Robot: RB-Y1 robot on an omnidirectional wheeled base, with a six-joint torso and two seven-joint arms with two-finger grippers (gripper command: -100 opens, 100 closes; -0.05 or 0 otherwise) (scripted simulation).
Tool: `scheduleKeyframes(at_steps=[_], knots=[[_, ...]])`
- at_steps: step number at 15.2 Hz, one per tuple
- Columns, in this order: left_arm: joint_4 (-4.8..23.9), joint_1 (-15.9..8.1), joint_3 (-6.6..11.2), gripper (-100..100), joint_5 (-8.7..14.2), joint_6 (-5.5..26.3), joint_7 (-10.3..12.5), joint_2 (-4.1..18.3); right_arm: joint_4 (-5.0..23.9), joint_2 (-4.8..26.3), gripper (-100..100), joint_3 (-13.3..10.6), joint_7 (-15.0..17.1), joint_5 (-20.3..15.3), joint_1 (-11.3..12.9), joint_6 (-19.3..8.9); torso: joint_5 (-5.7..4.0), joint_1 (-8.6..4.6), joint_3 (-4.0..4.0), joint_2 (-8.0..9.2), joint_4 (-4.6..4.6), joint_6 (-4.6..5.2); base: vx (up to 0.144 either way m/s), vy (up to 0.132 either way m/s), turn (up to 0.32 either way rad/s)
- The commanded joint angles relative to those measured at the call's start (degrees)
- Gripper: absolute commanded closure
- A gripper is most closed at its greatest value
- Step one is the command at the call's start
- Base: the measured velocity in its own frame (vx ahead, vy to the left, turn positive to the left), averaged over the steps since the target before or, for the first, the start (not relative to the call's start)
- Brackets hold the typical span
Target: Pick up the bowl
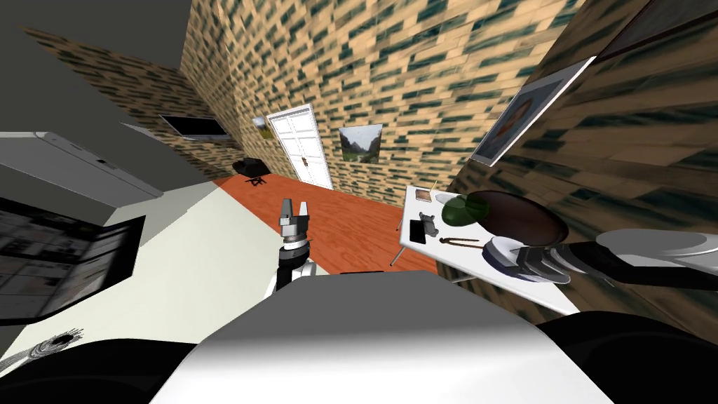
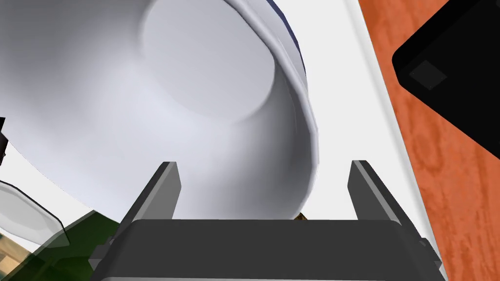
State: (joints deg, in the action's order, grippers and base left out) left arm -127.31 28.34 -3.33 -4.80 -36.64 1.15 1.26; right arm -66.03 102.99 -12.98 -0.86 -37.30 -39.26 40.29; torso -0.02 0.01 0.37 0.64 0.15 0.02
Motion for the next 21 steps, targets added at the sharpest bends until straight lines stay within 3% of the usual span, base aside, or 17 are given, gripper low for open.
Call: scheduleKeyframes(at_steps=[1,10,11,12,16,18,21], knots=[[0.0,0.0,0.00,0,0.0,0.0,0.0,0.0,1.0,-1.2,-100,-0.3,1.2,-2.4,1.6,0.8,0.00,0.00,0.00,0.00,0.00,0.00,-0.084,0.002,0.027],[0.0,0.0,0.00,0,0.0,0.0,0.0,0.0,7.4,-8.4,-100,1.1,6.8,-12.0,6.1,4.7,0.00,0.02,-0.14,-0.25,-0.05,-0.01,-0.062,0.009,0.141],[0.0,0.0,0.00,0,0.0,0.0,0.0,0.0,6.9,-7.5,-100,0.4,5.9,-11.0,6.5,4.3,0.00,0.04,-0.14,-0.25,-0.06,-0.02,-0.043,0.011,0.079],[0.0,0.0,0.00,0,0.0,0.0,0.0,0.0,7.3,-7.8,100,0.3,6.1,-11.4,6.9,4.6,0.02,0.03,-0.17,-0.30,-0.06,0.02,-0.015,0.003,0.000],[0.0,0.0,0.01,0,0.0,0.0,0.0,0.0,7.2,-7.9,100,0.3,6.2,-11.3,6.8,4.8,0.06,-0.09,-0.29,-0.51,-0.10,-0.02,-0.003,0.003,-0.002],[0.0,0.0,0.01,0,0.0,0.0,0.0,0.0,4.9,-5.5,100,0.6,4.5,-8.1,4.3,3.1,0.11,-0.11,-0.32,-0.58,-0.11,0.03,0.042,-0.008,-0.170],[0.0,0.0,0.01,0,0.0,0.0,0.0,0.0,3.6,-4.1,100,0.3,3.4,-6.2,3.4,2.4,0.17,-0.08,-0.43,-0.79,-0.13,0.00,0.077,-0.011,-0.168]])
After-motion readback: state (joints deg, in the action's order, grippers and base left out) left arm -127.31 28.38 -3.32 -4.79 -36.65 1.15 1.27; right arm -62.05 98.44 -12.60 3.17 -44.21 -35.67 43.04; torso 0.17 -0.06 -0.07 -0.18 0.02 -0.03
